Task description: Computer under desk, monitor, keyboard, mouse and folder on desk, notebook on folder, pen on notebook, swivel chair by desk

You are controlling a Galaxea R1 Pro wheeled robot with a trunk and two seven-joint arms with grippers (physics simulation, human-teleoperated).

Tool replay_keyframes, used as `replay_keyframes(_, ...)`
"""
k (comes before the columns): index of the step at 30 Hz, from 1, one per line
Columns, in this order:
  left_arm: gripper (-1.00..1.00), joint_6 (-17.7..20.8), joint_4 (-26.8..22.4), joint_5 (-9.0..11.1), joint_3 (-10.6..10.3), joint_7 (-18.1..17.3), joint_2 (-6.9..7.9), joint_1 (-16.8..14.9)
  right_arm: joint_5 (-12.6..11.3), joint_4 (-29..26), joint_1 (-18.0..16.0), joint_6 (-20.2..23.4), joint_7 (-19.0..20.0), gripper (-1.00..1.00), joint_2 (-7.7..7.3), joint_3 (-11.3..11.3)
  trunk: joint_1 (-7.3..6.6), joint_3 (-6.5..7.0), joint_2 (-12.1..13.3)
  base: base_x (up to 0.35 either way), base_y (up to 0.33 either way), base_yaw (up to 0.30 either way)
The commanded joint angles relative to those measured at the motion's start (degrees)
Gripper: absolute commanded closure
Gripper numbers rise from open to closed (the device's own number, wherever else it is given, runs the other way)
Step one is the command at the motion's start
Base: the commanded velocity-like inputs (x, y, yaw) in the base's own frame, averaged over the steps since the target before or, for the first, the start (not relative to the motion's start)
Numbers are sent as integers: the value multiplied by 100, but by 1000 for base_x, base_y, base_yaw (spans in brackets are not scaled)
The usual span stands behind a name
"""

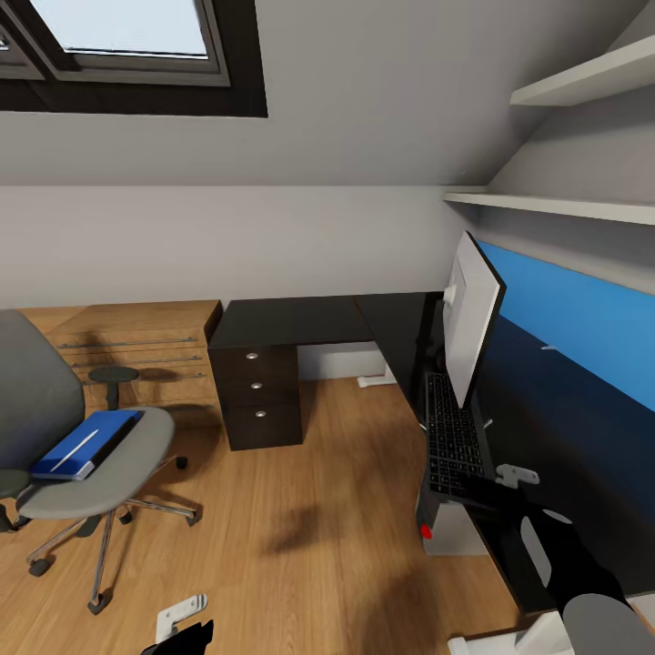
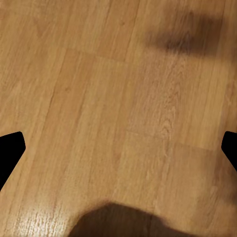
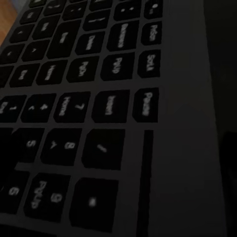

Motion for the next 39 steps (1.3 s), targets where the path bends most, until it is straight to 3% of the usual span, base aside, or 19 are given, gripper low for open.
replay_keyframes(1,-100,8,-6,61,-7,12,0,-2,-11,-8,-4,39,35,-100,3,-24,0,-6,-3,0,0,0)
replay_keyframes(39,-100,8,0,62,-7,12,-3,-2,-16,-67,-4,27,28,-100,-3,-90,0,-6,-3,-11,29,0)
